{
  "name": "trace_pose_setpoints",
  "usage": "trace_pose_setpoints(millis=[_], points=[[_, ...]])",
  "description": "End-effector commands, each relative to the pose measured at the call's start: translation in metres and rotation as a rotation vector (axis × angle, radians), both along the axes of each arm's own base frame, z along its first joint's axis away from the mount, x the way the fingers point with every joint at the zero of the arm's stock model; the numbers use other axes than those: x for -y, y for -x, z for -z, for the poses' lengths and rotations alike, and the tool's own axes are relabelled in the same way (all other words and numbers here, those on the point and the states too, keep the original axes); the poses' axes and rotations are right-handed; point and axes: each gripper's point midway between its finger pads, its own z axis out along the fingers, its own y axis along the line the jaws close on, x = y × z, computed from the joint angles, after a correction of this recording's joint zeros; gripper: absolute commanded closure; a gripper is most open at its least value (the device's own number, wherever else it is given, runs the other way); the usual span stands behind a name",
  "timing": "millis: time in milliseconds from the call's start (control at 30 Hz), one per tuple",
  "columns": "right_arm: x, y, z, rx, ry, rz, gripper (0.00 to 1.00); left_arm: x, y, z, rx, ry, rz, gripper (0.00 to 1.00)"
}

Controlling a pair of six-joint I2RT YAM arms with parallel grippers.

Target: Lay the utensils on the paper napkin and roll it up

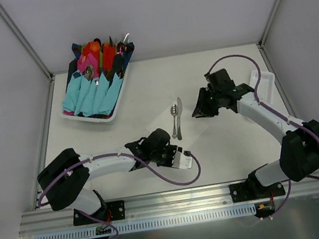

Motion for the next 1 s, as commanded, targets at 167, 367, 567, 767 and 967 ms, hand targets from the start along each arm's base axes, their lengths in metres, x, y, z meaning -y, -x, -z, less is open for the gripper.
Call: trace_pose_setpoints(millis=[167,367,567,767,967], points=[[0.021,0.019,0.01,-0.038,0.017,0.007,0.76,0.018,-0.001,0.009,0.089,0.03,0.125,0.69],[0.029,0.021,0.015,-0.05,0.014,0.011,0.76,0.016,0.001,0.024,0.108,-0.002,0.166,0.71],[0.032,0.022,0.018,-0.053,0.017,0.007,0.77,0.015,-0.004,0.036,0.116,-0.041,0.159,0.77],[0.034,0.021,0.018,-0.055,0.012,0.007,0.77,0.013,-0.003,0.039,0.111,-0.048,0.154,0.9],[0.036,0.022,0.019,-0.054,0.013,0.004,0.77,0.012,0.003,0.026,0.066,-0.03,0.123,1.0]])
